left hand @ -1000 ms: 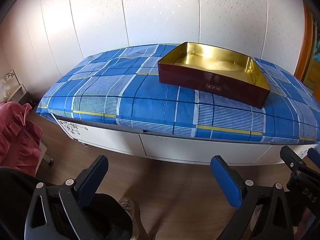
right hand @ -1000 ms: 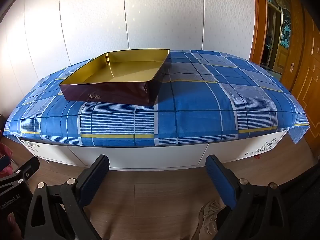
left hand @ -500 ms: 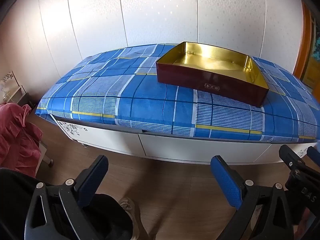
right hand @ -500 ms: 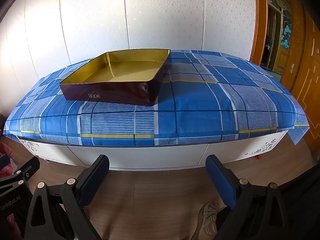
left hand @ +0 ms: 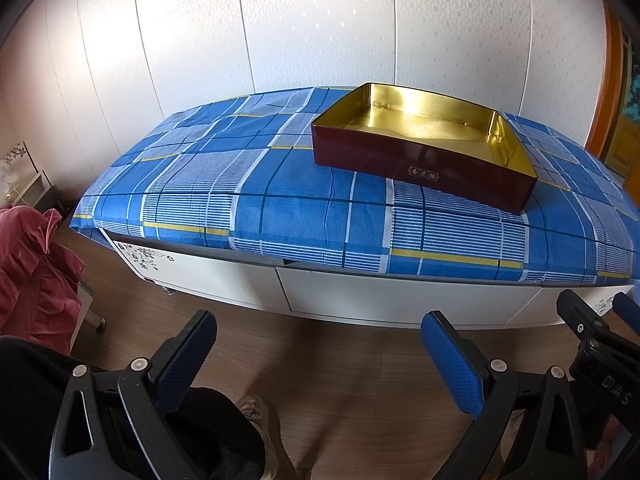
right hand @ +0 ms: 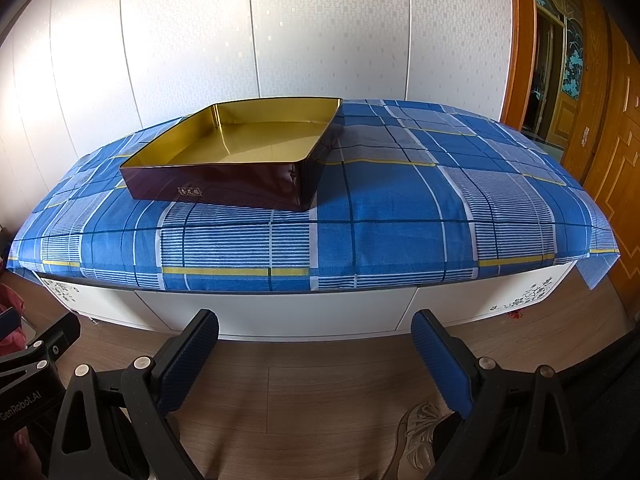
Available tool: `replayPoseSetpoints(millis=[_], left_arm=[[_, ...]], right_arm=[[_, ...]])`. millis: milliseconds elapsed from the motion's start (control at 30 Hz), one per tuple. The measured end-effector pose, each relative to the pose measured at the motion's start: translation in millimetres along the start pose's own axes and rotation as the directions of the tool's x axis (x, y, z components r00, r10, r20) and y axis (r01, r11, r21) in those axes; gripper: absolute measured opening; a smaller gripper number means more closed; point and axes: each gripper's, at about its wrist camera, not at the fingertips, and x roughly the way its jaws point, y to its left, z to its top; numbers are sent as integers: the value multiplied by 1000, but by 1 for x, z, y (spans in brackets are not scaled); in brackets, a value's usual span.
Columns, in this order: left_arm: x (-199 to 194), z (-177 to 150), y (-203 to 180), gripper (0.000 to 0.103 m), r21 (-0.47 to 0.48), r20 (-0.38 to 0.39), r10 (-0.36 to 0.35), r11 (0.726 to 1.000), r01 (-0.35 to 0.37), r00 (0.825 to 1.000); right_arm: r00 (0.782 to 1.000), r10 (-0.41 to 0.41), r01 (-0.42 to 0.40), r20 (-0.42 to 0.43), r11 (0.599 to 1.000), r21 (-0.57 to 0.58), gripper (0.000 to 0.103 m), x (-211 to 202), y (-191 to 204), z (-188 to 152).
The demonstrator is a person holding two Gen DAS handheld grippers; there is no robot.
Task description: Organize soft objects
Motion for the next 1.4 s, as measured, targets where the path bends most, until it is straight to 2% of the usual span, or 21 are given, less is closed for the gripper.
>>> replayPoseSetpoints(millis=[1067,1400], left_arm=[[2,0,0,103,1,-7,-1,1000,1,1000],[4,0,1,103,-10,-21,-24,1000,24,999]], right_arm=[[1000,-1,1,-2,1000,2,98,0,0,0],[1000,-1,1,-4,1000,5,98,0,-1,0]])
